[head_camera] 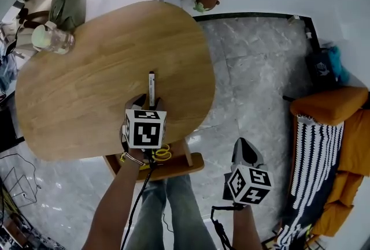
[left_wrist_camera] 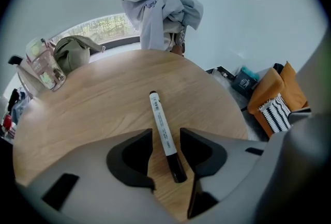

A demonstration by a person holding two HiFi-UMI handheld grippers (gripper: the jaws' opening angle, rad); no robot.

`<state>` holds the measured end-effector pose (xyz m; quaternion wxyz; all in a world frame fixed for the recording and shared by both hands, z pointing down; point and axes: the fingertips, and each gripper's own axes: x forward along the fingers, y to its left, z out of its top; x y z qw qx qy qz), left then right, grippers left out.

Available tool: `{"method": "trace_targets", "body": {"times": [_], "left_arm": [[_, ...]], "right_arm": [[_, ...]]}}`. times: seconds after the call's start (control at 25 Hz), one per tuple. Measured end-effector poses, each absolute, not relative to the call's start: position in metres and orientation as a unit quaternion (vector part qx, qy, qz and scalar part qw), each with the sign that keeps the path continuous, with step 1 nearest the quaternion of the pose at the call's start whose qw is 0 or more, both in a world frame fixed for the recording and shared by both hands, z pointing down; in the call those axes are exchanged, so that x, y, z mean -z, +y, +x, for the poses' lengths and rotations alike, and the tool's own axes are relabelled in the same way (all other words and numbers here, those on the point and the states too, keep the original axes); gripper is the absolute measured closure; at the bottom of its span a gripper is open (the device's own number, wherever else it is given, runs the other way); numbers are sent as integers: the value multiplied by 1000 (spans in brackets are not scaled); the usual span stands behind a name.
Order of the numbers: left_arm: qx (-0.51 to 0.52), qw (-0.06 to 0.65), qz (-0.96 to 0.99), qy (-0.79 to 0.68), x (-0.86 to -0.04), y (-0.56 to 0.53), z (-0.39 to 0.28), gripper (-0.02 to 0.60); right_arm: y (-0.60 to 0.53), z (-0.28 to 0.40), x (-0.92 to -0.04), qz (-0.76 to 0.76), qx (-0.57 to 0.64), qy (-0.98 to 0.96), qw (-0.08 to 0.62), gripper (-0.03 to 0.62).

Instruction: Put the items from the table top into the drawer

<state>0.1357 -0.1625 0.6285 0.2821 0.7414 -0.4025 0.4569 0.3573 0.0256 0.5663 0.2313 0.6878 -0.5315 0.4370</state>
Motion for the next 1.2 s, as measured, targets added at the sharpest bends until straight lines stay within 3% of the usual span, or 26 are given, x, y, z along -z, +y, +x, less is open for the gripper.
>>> {"method": "trace_targets", "body": {"times": [0.44,1.2], "left_arm": [[-455,298,734,-406,-634,-167,136,486],[-446,325,730,-402,-632,-164,125,520]], "right_arm": [[15,355,-571,680,-441,-538,233,589],[19,350,-566,686,-437,-534,232,589]]}}
